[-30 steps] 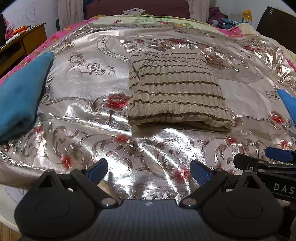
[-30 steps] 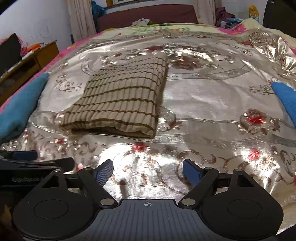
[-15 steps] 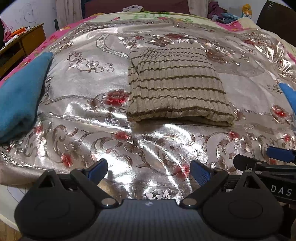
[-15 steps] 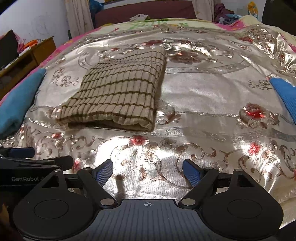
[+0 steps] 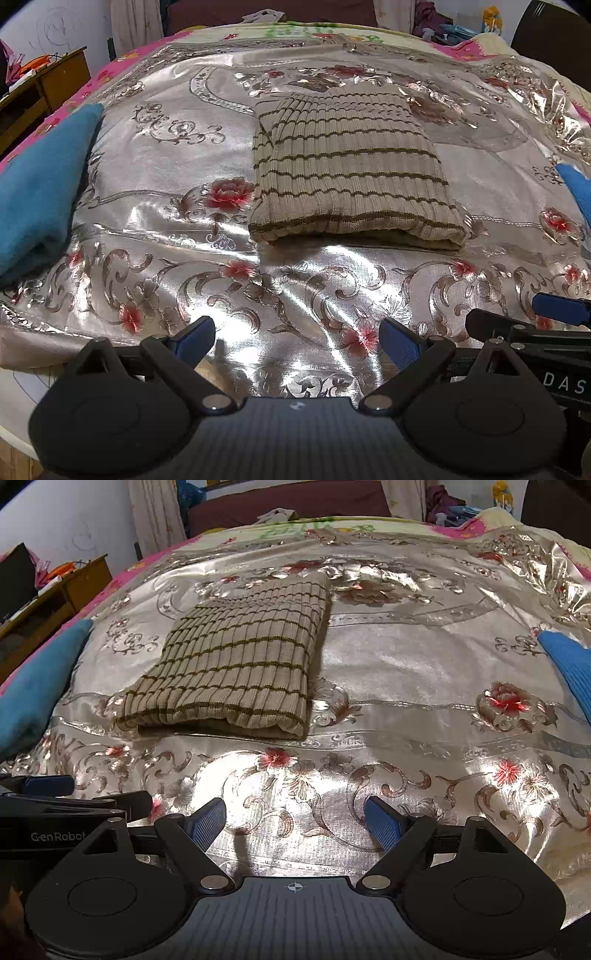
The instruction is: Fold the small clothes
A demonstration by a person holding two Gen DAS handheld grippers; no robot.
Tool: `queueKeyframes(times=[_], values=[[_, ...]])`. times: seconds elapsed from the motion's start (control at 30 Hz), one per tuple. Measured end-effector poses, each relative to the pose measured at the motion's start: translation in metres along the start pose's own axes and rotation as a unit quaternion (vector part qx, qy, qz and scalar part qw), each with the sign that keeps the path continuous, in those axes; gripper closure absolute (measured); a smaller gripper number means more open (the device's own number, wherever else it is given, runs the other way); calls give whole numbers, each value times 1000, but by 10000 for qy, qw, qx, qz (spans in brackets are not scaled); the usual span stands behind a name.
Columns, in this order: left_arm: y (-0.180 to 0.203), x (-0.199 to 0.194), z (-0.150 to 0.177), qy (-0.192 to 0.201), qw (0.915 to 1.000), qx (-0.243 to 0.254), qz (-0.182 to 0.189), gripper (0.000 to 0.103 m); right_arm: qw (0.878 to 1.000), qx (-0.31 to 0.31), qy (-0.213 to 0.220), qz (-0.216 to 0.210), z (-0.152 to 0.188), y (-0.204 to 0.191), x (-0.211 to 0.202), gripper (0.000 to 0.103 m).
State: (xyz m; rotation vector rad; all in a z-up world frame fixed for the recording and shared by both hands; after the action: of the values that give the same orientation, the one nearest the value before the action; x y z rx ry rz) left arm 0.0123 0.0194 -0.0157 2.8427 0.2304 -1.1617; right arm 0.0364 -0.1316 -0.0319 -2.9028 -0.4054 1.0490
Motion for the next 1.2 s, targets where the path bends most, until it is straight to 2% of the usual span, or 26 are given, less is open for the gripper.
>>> queueKeyframes(times=[1.2], values=[[-2, 1, 1, -55, 10000, -1, -14, 4, 10000, -20, -8, 15, 1, -4, -1, 19]])
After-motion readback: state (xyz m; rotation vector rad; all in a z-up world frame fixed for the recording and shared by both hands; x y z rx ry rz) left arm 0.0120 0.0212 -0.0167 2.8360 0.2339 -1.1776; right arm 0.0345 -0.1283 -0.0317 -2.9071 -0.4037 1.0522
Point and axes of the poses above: each gripper's, at about its wrist camera, not at the fingertips, and x roughly the way its jaws point, y to its right, z to its underside, the point moved 2 cm from there along x, roughly the way its jaws point, and after that the axes turned 12 degrees about y, right-handed, at the moved point
